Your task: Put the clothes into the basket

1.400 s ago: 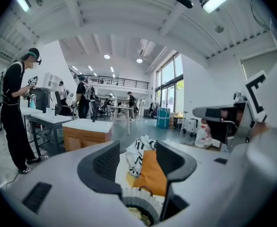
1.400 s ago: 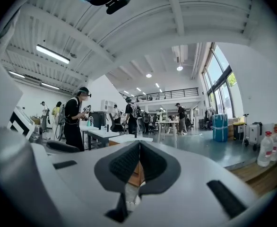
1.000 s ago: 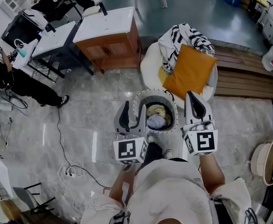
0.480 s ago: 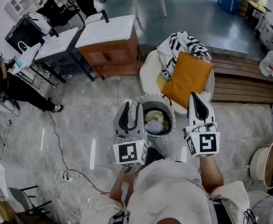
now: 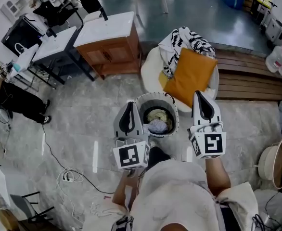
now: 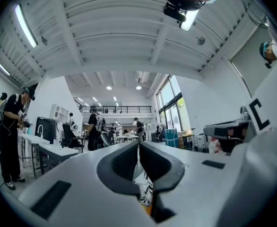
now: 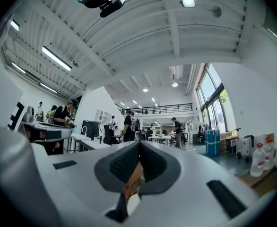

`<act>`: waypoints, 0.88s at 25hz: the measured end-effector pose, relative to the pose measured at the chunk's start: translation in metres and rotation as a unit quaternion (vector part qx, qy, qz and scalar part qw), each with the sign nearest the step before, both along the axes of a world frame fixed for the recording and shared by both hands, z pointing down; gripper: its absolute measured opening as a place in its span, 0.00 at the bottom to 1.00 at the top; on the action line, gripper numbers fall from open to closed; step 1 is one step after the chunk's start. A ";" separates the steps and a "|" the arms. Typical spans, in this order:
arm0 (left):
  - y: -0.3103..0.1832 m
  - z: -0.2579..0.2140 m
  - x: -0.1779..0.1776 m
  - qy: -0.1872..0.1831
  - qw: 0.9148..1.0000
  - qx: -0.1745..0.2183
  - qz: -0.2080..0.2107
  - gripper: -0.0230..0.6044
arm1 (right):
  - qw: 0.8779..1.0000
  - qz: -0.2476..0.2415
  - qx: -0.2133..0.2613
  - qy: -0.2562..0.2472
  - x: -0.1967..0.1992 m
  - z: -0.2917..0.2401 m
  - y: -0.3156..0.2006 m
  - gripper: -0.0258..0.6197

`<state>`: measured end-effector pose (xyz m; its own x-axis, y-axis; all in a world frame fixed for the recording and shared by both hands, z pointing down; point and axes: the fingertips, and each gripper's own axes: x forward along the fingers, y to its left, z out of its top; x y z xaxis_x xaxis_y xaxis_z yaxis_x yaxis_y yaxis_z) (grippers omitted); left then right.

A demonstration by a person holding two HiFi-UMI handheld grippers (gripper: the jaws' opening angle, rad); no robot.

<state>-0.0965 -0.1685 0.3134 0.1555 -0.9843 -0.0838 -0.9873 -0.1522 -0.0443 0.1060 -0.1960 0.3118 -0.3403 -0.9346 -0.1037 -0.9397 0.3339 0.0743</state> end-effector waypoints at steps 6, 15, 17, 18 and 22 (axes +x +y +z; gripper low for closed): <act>-0.001 0.006 0.003 0.003 1.000 -0.005 0.001 0.06 | 1.000 -0.007 0.005 0.013 -0.005 0.004 0.002 0.02; -0.003 0.007 0.003 0.002 1.000 -0.006 0.000 0.06 | 1.000 -0.007 0.005 0.011 -0.002 0.004 -0.001 0.02; -0.004 0.006 0.001 0.003 1.000 -0.006 -0.001 0.06 | 1.000 -0.008 0.004 0.012 -0.003 0.005 -0.002 0.02; -0.004 0.007 0.001 0.004 1.000 -0.006 -0.002 0.06 | 1.000 -0.009 0.003 0.012 -0.003 0.005 -0.002 0.02; -0.003 0.009 0.000 0.007 1.000 -0.009 -0.003 0.06 | 1.000 -0.012 0.004 0.014 -0.004 0.005 -0.001 0.02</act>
<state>-0.0968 -0.1720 0.3226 0.1487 -0.9866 -0.0677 -0.9887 -0.1470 -0.0285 0.1017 -0.1975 0.3171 -0.3658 -0.9251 -0.1018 -0.9288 0.3559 0.1033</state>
